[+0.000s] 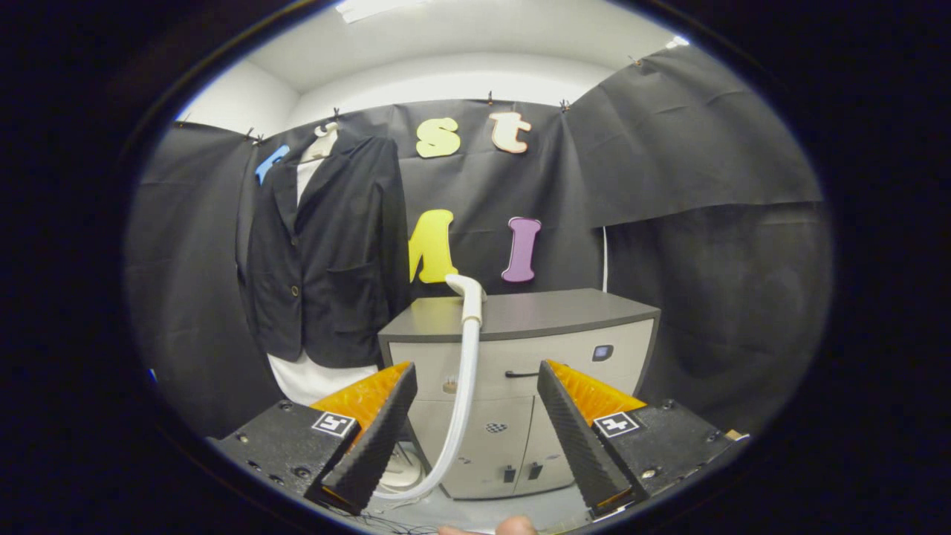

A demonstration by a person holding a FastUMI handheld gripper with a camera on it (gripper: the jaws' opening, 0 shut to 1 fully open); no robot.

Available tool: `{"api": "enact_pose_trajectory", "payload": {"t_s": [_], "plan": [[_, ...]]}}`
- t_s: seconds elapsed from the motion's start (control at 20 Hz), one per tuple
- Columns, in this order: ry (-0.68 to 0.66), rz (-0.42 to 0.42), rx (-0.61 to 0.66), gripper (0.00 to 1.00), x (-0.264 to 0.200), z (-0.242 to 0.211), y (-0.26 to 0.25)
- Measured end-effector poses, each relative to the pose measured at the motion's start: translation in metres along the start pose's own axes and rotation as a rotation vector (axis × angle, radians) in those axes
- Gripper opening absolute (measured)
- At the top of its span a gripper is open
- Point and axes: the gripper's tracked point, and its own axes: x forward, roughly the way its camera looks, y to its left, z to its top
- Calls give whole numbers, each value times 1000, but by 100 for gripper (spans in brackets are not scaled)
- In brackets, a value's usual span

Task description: Iron the clothes twice with a garment steamer, once on the left side and once on the right side.

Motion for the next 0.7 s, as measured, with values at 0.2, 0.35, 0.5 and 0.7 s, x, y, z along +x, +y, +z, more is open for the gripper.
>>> {"api": "enact_pose_trajectory", "payload": {"t_s": [0.2, 0.35, 0.5, 0.7], "plan": [[-4, -18, 31, 100, 17, 26, 23], [9, 6, 69, 100, 34, 40, 40], [16, 12, 66, 100, 63, 65, 37], [69, 54, 68, 100, 120, 87, 39]]}}
